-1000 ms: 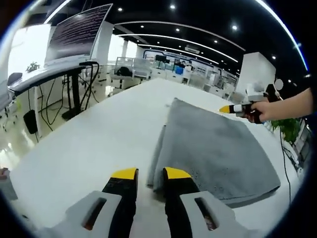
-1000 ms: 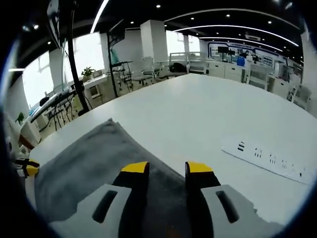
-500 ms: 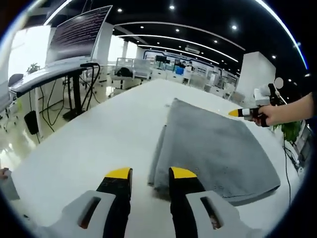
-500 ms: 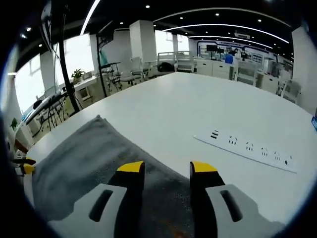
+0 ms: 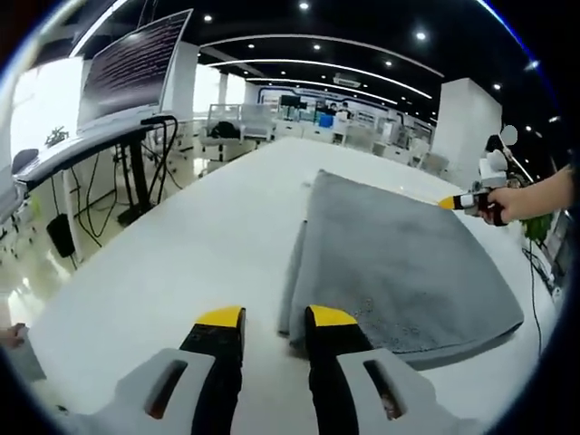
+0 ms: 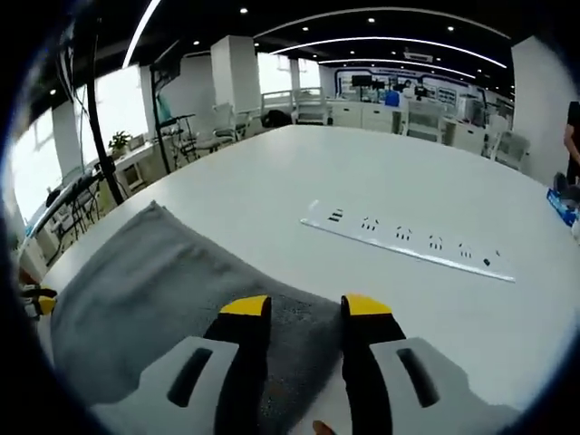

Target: Fold the towel on the table until its edges align and the towel forms a compact rectangular stack.

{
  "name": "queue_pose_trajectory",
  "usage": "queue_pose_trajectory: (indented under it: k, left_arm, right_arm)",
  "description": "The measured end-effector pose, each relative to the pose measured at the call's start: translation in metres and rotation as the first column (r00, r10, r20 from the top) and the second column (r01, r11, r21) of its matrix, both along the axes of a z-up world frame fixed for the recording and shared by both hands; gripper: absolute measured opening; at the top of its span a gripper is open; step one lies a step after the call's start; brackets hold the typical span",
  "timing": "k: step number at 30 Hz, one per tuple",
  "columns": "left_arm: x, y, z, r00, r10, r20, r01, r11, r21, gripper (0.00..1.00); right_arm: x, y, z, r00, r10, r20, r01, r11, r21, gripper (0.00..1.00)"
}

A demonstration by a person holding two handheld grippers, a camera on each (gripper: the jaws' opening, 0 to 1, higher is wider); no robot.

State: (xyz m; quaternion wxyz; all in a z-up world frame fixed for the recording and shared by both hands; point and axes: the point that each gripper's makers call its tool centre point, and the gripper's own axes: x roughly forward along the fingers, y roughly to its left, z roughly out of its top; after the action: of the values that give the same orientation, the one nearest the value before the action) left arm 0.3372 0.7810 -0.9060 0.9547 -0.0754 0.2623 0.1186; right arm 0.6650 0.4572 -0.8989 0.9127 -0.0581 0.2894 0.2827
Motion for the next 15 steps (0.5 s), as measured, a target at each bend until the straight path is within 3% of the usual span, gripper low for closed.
queue_pose_trajectory:
  k: [8, 13, 15]
  left_arm:
    - [0.000, -0.001, -0.001, 1.000, -0.026, -0.006, 0.026, 0.999, 0.027, 0.24]
    - [0.003, -0.007, -0.003, 0.998, -0.070, -0.004, 0.070, 0.996, 0.052, 0.16]
    - [0.005, -0.012, -0.004, 0.996, -0.085, 0.001, 0.084, 0.995, 0.050, 0.11]
  right_arm:
    - [-0.006, -0.012, -0.016, 0.999, -0.038, -0.028, 0.038, 0.999, -0.017, 0.26]
    - [-0.006, -0.011, -0.017, 0.999, -0.037, 0.000, 0.037, 0.999, 0.009, 0.18]
    - [-0.005, -0.009, -0.019, 0.999, -0.045, -0.012, 0.045, 0.998, 0.035, 0.10]
